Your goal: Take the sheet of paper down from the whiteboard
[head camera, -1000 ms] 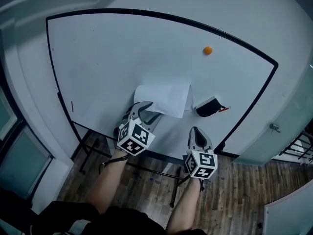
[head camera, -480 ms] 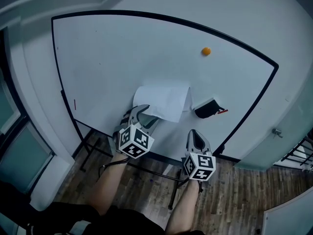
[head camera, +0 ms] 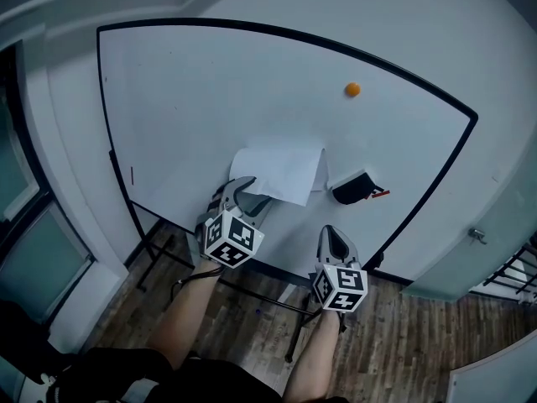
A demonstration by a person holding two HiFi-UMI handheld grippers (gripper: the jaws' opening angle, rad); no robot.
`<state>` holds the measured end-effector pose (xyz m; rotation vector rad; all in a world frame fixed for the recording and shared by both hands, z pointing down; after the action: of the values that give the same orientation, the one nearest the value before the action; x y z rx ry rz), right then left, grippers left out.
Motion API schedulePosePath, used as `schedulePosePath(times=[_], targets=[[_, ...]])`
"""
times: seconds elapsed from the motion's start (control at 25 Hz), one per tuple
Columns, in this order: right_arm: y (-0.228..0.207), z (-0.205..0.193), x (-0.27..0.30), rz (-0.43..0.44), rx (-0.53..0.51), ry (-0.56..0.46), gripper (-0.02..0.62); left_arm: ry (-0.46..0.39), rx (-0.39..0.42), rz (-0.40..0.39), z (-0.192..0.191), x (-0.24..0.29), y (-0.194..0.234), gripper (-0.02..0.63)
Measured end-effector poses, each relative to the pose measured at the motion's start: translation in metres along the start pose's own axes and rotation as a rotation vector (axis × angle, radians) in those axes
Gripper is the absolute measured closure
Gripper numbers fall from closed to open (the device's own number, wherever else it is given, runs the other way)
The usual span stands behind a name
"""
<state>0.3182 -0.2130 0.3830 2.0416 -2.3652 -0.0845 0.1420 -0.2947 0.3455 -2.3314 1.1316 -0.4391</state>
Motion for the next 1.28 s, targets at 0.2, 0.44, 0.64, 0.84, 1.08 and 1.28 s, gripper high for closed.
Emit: schedulePosePath(times=[0.2, 0.44, 0.64, 0.84, 1.08, 1.28], targets=[[0.007, -0.004, 0.002, 0.025, -0.004, 0.011, 0.571, -0.055, -0.028, 0.005, 0.017, -0.006, 0.008, 0.466], [0.014, 0.009, 0.008, 0.034, 0.004, -0.022, 0.571, -0.097, -0.049, -0.018, 0.029, -0.008, 0.025, 0.523], [0.021, 0.020, 0.024, 0.038, -0.014, -0.037, 0.571, -0.118, -0.056, -0.035, 0.032, -0.004, 0.042, 0.550], [0.027, 0.039, 0.043, 0.032, -0.038, -0.056, 0.571, -0.130, -0.066, -0.060, 0.032, 0.004, 0.058, 0.569], [0.030, 0.067, 0.066, -0.003, -0.079, -0.084, 0.571, -0.157, -0.129, -0.106, 0.031, 0.013, 0.081, 0.576], [0.035, 0.073, 0.086, -0.038, -0.091, -0.083, 0.571, -0.172, -0.148, -0.127, 0.029, 0.021, 0.102, 0.583]])
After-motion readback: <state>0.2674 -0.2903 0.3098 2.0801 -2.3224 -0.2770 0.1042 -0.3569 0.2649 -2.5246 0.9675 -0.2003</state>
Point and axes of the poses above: the fingertips, and each gripper's own axes: x forward along the fingers, y to its left, z out of its top, the point moved 4 cm from there along -x, backward along the fingers, and after that the axes turned 1 degree about y, right-handed, at the moved point
